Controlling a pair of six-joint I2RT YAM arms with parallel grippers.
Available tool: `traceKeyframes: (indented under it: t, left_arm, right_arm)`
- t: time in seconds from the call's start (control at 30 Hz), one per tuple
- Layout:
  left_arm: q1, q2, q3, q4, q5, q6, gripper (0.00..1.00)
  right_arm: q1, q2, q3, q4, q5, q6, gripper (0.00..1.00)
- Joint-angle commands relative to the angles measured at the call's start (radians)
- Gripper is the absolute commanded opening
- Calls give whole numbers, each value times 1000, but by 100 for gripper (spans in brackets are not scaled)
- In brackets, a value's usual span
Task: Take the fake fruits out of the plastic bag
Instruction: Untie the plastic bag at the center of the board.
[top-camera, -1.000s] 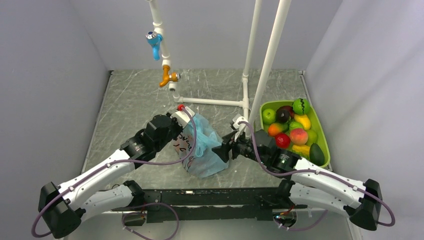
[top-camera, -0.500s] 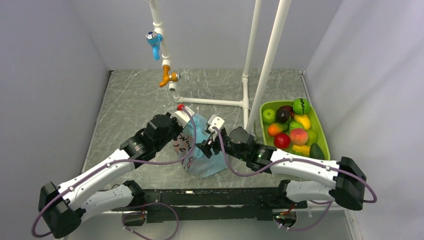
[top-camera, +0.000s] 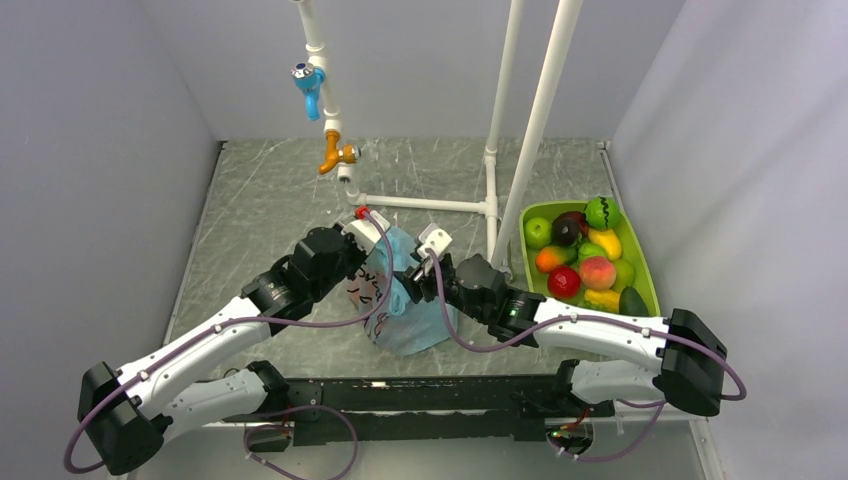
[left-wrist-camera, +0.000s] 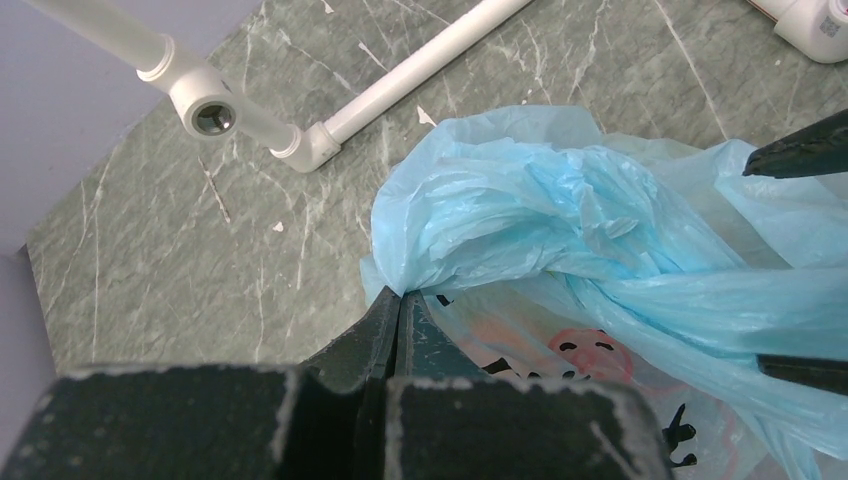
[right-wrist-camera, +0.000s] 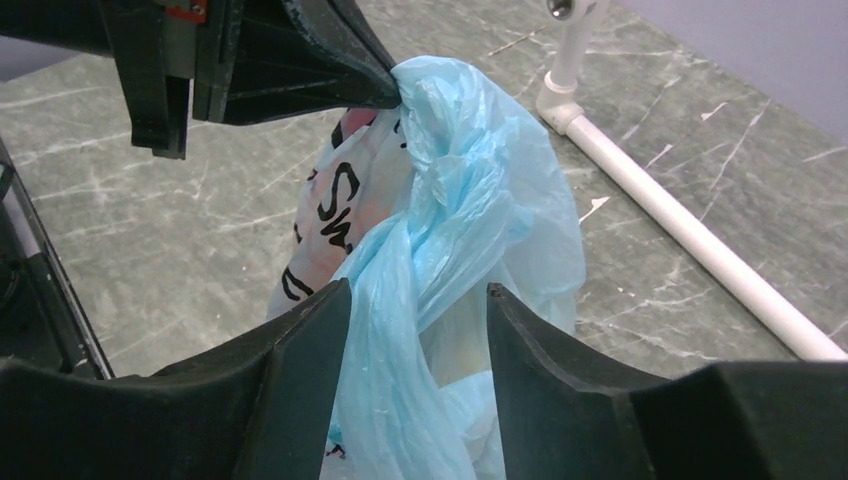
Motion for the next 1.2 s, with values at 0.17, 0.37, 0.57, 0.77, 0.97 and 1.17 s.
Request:
traceKeyframes:
  t: [0.17,0.37,0.57,0.77,0.97,1.17]
  left_arm:
    - [1,-3,47,27,-13,-16,0]
    - [1,-4,44,30,-25,-17,0]
    - [1,-5,41,32,-94,-25,0]
    - [2,-4,36,44,-315,-54,0]
    - [10,34,132,-260,-423,-346,0]
    - [97,-40,105,-568,-300,-702,0]
  right_arm:
    - [16,26,12,-18,-58,66,64]
    - [36,54,30,-47,5,55,61]
    - [41,29,68,-109,40,53,30]
    - [41,-82,-10,-90,96,81,0]
    - [40,-152,-123,-65,157,144,0]
    - [39,-224,-237,-42,148,224,0]
